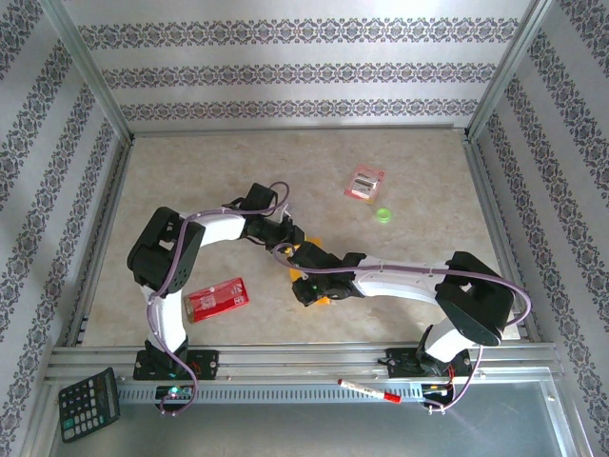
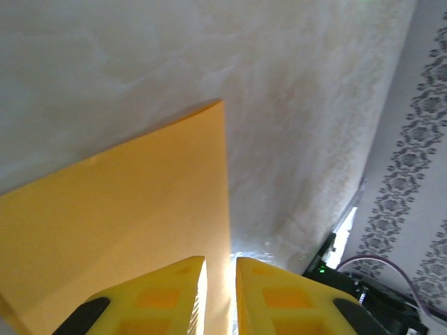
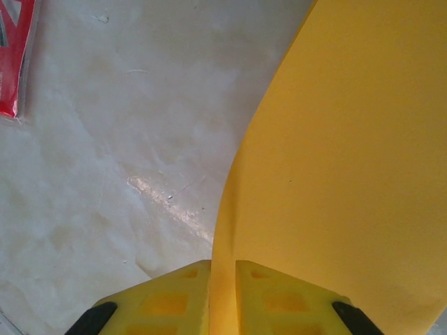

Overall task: Fold a paper plane with a square sheet of paper (pick it up from the middle)
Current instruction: Third fold the triangle at the center of the table.

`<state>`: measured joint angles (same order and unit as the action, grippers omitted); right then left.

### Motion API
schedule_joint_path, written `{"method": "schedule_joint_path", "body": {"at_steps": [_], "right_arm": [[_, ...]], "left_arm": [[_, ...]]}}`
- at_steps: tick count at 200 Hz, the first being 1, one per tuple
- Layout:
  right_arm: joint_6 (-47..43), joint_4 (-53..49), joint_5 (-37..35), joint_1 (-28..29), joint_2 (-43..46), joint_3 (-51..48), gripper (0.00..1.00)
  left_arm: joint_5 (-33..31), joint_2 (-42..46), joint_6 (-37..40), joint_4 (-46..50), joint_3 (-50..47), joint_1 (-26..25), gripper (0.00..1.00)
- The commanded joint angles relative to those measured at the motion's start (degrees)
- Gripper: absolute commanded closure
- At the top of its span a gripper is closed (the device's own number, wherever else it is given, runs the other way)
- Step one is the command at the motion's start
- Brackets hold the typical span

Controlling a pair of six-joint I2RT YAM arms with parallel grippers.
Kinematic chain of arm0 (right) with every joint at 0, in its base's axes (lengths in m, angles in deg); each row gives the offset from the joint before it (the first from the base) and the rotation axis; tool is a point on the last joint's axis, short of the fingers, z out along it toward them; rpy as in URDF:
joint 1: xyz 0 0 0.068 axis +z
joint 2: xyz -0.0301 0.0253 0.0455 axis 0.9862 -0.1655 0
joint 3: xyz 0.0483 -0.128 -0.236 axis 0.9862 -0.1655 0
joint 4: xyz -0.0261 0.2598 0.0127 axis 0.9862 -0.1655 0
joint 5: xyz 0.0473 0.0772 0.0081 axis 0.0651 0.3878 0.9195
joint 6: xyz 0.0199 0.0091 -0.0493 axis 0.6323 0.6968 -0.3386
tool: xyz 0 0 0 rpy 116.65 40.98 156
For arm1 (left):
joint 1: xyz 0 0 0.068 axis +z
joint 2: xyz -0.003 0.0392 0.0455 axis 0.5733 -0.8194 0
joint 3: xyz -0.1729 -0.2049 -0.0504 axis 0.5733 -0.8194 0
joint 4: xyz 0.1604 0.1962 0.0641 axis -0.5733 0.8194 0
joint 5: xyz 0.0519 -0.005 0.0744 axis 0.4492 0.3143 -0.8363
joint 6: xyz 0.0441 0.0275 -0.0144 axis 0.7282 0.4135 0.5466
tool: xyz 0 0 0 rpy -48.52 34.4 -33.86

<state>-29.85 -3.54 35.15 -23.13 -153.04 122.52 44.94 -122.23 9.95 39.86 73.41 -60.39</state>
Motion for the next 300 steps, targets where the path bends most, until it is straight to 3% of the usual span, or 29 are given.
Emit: {"method": "schedule_joint_path", "body": {"at_steps": [1,148,172,205,300], "right_arm": [[-0.92,0.76,1.20,-0.89,0.12,-0.44,0.83],[-2.82,1.40,4.84,-5.22,1.73,-0.98,0.79],[-2.84,1.83,5.80,-5.99,1.76,-1.32,0.83],[-3.20,2.83,9.81,-8.39,0.92,-1.35,0.89],[-3.61,6.72,19.13,-16.30,-1.06,-3.30,0.87]], "left_arm": [[-1.99,-1.83,5.71,7.97,2.11,-0.09,0.82],[-3.42,-5.59,8.86,11.24,3.62,-0.12,0.84],[-3.57,-5.66,9.09,11.45,3.55,-0.12,0.84],[-3.75,-6.37,9.74,11.93,3.80,-0.08,0.85],[-4.10,-6.73,10.34,12.55,3.97,-0.13,0.85]]}}
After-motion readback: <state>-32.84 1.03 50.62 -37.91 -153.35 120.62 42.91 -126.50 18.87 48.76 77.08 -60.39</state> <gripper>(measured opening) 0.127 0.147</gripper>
